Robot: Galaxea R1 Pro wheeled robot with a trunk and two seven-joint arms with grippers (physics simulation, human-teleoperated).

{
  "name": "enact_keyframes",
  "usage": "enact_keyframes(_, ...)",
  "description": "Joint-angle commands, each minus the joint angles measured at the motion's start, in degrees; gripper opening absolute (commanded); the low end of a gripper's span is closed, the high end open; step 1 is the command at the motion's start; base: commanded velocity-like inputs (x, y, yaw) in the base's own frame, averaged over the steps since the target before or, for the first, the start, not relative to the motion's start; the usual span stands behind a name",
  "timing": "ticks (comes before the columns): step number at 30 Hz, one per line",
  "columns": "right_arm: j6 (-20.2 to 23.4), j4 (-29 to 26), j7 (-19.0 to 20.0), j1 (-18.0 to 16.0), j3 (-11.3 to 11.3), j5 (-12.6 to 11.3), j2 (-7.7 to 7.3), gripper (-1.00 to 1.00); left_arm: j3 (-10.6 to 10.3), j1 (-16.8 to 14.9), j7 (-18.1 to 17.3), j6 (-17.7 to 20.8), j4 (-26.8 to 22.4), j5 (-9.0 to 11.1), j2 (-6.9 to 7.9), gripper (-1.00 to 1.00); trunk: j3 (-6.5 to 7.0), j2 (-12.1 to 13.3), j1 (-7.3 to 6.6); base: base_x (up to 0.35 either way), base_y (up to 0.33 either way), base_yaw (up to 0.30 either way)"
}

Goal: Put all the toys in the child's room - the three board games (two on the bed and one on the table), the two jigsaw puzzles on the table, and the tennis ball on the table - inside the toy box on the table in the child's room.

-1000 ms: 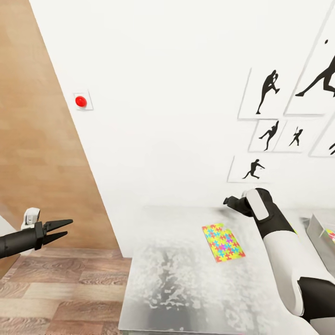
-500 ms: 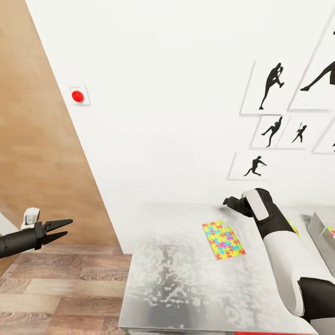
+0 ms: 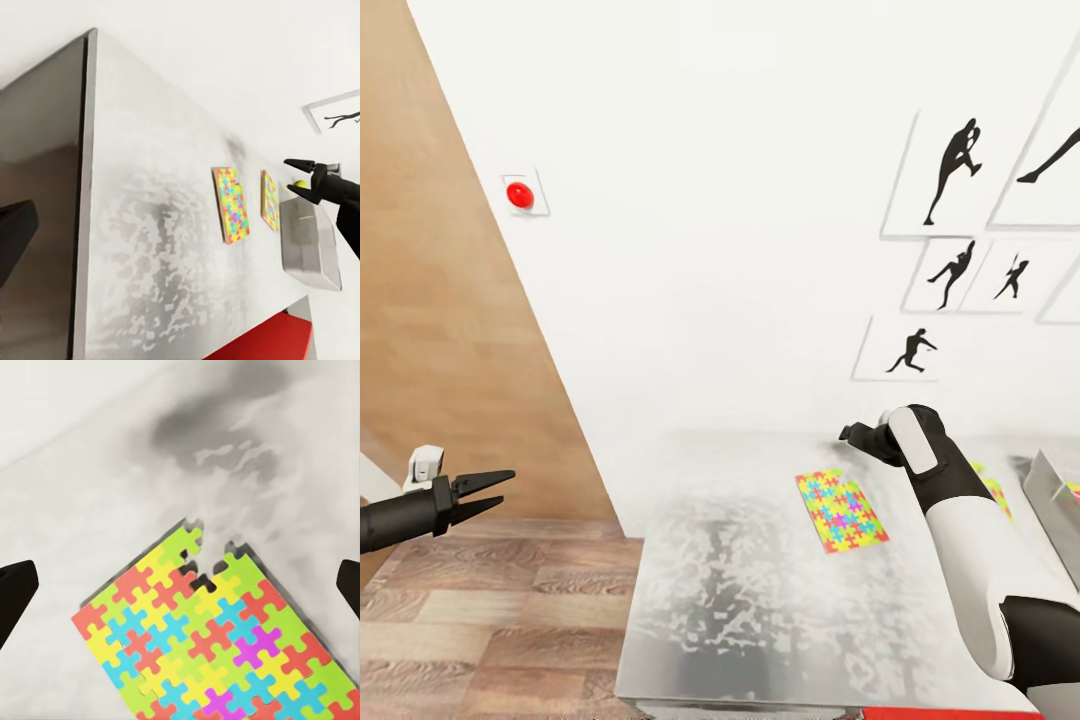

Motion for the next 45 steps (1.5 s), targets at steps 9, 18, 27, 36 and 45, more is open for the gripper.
enact_keyframes(9,0.2,-0.1,-0.5,0.0,-0.2,-0.6,-0.08,1.0,0.1,-0.1,-0.4,0.2,0.0,-0.4,-0.01,1.0,-0.97,-0.1,0.03,0.0,0.0,0.0)
enact_keyframes(18,0.2,-0.1,-0.5,0.1,-0.1,-0.5,-0.09,1.0,0.1,-0.1,-0.4,0.2,0.0,-0.4,-0.03,1.0,-1.82,-0.1,0.03,0.0,0.0,0.0)
enact_keyframes(27,0.1,-0.1,-0.5,0.2,-0.1,-0.5,-0.09,1.0,0.1,-0.1,-0.4,0.2,0.0,-0.4,-0.02,1.0,-2.66,-0.1,0.03,0.0,0.0,0.0)
enact_keyframes(36,0.0,-0.2,-0.6,0.5,-0.1,-0.3,-0.01,1.0,0.1,-0.1,-0.4,0.2,0.0,-0.5,-0.01,1.0,-3.13,-0.1,0.03,0.0,0.0,0.0)
enact_keyframes(45,-0.1,-0.3,-0.6,0.6,-0.2,-0.3,0.0,1.0,0.1,-0.1,-0.3,0.2,0.0,-0.5,-0.01,1.0,-3.16,-0.1,0.03,0.0,0.0,0.0)
